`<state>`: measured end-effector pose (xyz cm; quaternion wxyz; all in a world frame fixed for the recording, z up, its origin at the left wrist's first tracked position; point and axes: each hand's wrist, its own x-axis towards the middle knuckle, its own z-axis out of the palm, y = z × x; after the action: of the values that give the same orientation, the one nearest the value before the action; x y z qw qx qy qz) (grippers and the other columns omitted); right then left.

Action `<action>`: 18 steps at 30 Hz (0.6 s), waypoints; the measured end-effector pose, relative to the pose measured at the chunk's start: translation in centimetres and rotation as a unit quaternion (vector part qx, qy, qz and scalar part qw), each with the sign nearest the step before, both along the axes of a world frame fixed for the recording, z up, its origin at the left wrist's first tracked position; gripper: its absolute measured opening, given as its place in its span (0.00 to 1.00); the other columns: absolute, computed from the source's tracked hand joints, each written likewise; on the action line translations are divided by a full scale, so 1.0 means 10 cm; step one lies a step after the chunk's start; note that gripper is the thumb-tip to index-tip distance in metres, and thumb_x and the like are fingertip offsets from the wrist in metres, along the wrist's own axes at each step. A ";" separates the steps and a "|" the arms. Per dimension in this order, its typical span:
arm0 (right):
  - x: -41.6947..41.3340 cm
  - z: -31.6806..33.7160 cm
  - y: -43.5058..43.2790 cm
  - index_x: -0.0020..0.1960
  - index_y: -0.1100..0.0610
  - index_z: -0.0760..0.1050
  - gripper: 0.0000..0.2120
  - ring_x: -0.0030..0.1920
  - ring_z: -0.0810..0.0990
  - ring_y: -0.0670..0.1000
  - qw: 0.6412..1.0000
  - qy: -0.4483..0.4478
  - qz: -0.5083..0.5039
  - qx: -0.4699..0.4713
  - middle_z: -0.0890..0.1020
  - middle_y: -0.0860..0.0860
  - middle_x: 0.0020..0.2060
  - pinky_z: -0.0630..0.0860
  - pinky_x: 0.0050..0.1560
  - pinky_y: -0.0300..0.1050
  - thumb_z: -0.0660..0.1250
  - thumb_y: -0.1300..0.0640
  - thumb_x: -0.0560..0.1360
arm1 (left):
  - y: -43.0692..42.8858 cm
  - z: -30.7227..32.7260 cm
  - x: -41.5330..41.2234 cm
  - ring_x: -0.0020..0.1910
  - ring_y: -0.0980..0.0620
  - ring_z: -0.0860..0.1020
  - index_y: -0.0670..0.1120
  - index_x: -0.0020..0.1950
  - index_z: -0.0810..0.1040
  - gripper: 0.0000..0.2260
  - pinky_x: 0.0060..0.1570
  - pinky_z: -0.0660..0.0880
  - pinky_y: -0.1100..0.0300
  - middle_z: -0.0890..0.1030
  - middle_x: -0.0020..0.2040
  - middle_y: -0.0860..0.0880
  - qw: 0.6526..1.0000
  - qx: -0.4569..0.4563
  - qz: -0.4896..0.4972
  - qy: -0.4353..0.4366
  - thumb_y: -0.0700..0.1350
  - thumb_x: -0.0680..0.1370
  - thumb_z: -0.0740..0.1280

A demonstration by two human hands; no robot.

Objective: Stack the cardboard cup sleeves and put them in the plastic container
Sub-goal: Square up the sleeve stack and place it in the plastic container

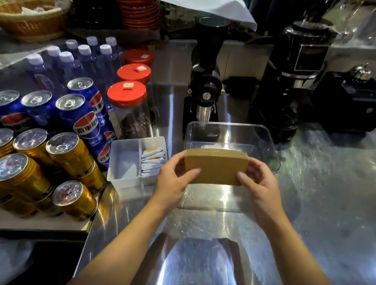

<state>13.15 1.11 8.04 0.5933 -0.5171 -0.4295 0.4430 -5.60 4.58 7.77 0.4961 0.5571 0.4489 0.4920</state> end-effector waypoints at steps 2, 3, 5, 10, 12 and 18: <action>0.07 0.10 0.19 0.60 0.60 0.71 0.17 0.50 0.78 0.47 1.000 0.005 -0.007 0.007 0.80 0.52 0.49 0.78 0.48 0.32 0.63 0.70 0.73 | 0.17 0.08 0.10 0.42 0.66 0.80 0.54 0.53 0.76 0.16 0.42 0.75 0.73 0.81 0.46 0.55 1.000 0.005 0.006 -0.010 0.35 0.71 0.69; 0.11 0.14 0.29 0.60 0.62 0.72 0.16 0.50 0.78 0.47 1.000 0.004 -0.009 0.005 0.80 0.53 0.50 0.78 0.48 0.32 0.63 0.70 0.73 | 0.26 0.11 0.15 0.42 0.66 0.80 0.55 0.51 0.76 0.16 0.41 0.75 0.73 0.81 0.45 0.56 1.000 0.004 0.013 -0.014 0.35 0.71 0.69; 0.20 0.18 0.49 0.61 0.62 0.72 0.16 0.50 0.79 0.48 1.000 -0.004 -0.010 -0.004 0.80 0.54 0.50 0.78 0.47 0.33 0.63 0.69 0.73 | 0.43 0.14 0.26 0.40 0.67 0.80 0.53 0.52 0.76 0.15 0.40 0.75 0.74 0.81 0.45 0.55 1.000 -0.002 0.024 -0.017 0.36 0.72 0.69; 0.40 0.10 0.94 0.58 0.65 0.74 0.14 0.39 0.77 0.45 0.998 -0.009 -0.025 -0.058 0.80 0.57 0.47 0.72 0.30 0.25 0.63 0.68 0.73 | 0.86 0.11 0.50 0.40 0.62 0.79 0.50 0.51 0.77 0.10 0.37 0.75 0.73 0.81 0.43 0.55 0.998 -0.051 0.029 0.015 0.39 0.72 0.69; 0.46 0.04 1.05 0.56 0.64 0.75 0.12 0.34 0.79 0.43 0.995 0.004 -0.012 -0.096 0.80 0.57 0.43 0.71 0.26 0.26 0.62 0.69 0.74 | 0.98 0.06 0.58 0.40 0.62 0.79 0.51 0.48 0.76 0.09 0.36 0.75 0.73 0.81 0.42 0.56 0.996 -0.080 0.026 0.035 0.38 0.73 0.68; 0.64 -0.26 1.38 0.54 0.70 0.75 0.10 0.33 0.73 0.50 0.979 -0.035 0.001 -0.199 0.76 0.58 0.38 0.69 0.28 0.37 0.62 0.70 0.74 | 1.29 -0.17 0.79 0.50 0.48 0.78 0.43 0.57 0.74 0.12 0.49 0.74 0.57 0.80 0.51 0.47 0.974 -0.207 0.039 0.084 0.40 0.75 0.66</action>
<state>19.57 14.94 5.46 0.4626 -0.6395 -0.3542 0.5015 2.32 17.46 6.05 0.5415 0.4636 0.6028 0.3584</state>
